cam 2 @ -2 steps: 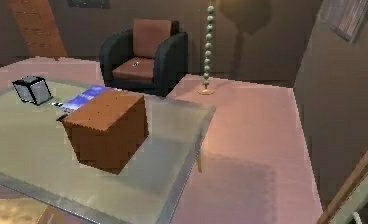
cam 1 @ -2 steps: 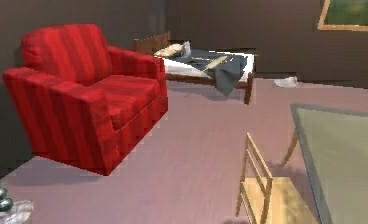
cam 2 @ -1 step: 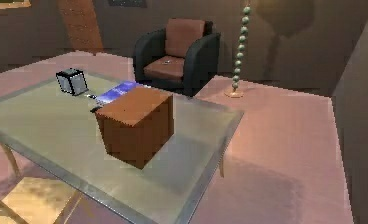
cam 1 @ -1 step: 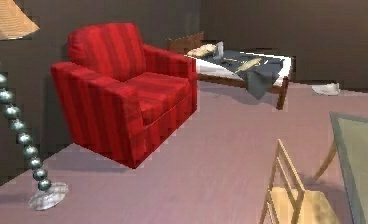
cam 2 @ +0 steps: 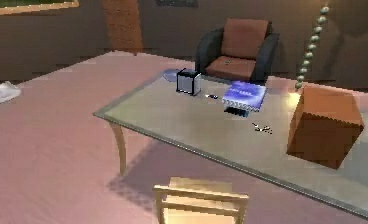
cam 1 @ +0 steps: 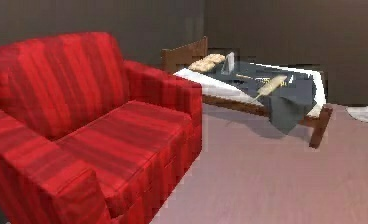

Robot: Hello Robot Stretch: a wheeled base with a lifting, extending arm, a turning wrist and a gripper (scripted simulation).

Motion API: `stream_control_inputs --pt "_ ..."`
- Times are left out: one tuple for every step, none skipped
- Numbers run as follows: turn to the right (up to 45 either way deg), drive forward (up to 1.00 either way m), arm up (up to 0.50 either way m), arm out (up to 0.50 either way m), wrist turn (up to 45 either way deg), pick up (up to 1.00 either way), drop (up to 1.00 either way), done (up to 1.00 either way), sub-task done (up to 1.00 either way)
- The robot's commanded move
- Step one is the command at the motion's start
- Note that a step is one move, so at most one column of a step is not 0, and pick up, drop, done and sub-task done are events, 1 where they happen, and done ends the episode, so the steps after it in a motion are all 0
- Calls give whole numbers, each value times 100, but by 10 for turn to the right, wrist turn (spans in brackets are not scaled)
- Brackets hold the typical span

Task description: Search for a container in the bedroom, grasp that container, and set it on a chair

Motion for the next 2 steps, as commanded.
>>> stream_control_inputs --pt "-450 0 0 0 0 0 0 0 0" --pt "-60 0 0 0 0 0 0 0 0"
